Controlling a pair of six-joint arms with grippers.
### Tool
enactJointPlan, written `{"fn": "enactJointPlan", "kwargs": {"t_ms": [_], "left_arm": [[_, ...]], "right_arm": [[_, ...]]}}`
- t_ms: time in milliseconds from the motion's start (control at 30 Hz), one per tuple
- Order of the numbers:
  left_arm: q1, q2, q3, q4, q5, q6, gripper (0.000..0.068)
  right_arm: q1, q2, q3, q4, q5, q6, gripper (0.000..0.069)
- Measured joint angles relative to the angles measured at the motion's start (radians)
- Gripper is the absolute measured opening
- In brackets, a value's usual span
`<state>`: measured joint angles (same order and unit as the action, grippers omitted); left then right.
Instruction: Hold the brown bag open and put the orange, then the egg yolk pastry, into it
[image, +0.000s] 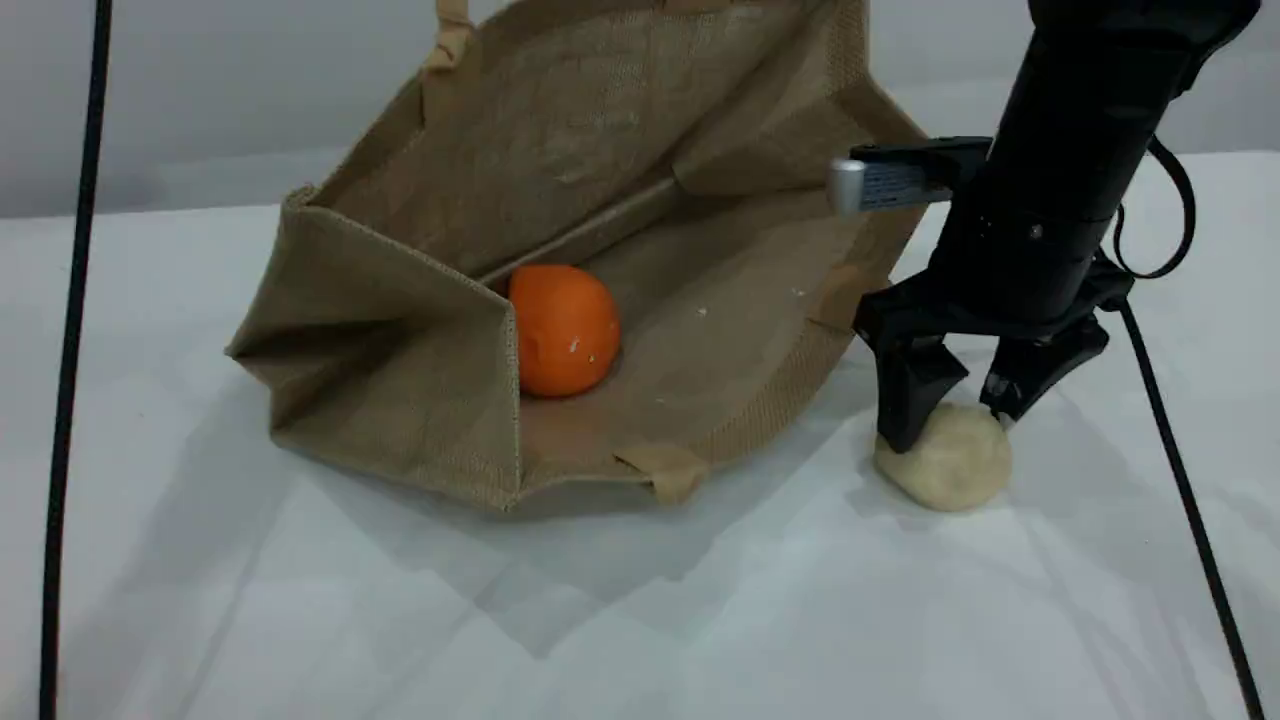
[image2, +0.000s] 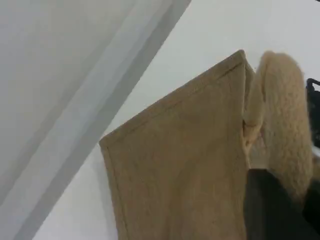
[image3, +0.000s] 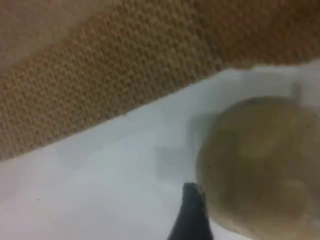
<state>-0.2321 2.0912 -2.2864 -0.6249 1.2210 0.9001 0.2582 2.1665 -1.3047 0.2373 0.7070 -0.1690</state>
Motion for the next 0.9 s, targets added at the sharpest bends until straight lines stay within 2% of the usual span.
{"fn": "enactJointPlan", "kwargs": {"t_ms": [67, 133, 267, 400, 667, 900], "left_arm": [[0.000, 0.000, 0.000, 0.000, 0.000, 0.000, 0.0091], [0.000, 0.000, 0.000, 0.000, 0.000, 0.000, 0.0091], [0.000, 0.000, 0.000, 0.000, 0.000, 0.000, 0.0091], [0.000, 0.000, 0.000, -0.002, 0.000, 0.000, 0.0091], [0.000, 0.000, 0.000, -0.002, 0.000, 0.002, 0.0091], [0.000, 0.000, 0.000, -0.001, 0.000, 0.003, 0.0091]], "right_arm": [[0.000, 0.000, 0.000, -0.003, 0.000, 0.001, 0.0470], [0.000, 0.000, 0.000, -0.005, -0.002, 0.002, 0.0394], [0.000, 0.000, 0.000, -0.007, 0.003, 0.002, 0.0197], [0.000, -0.008, 0.000, -0.022, 0.027, 0.002, 0.0059], [0.000, -0.133, 0.000, -0.128, 0.112, 0.043, 0.0037], [0.008, -0.331, 0.002, -0.078, 0.120, 0.011, 0.0037]]}}
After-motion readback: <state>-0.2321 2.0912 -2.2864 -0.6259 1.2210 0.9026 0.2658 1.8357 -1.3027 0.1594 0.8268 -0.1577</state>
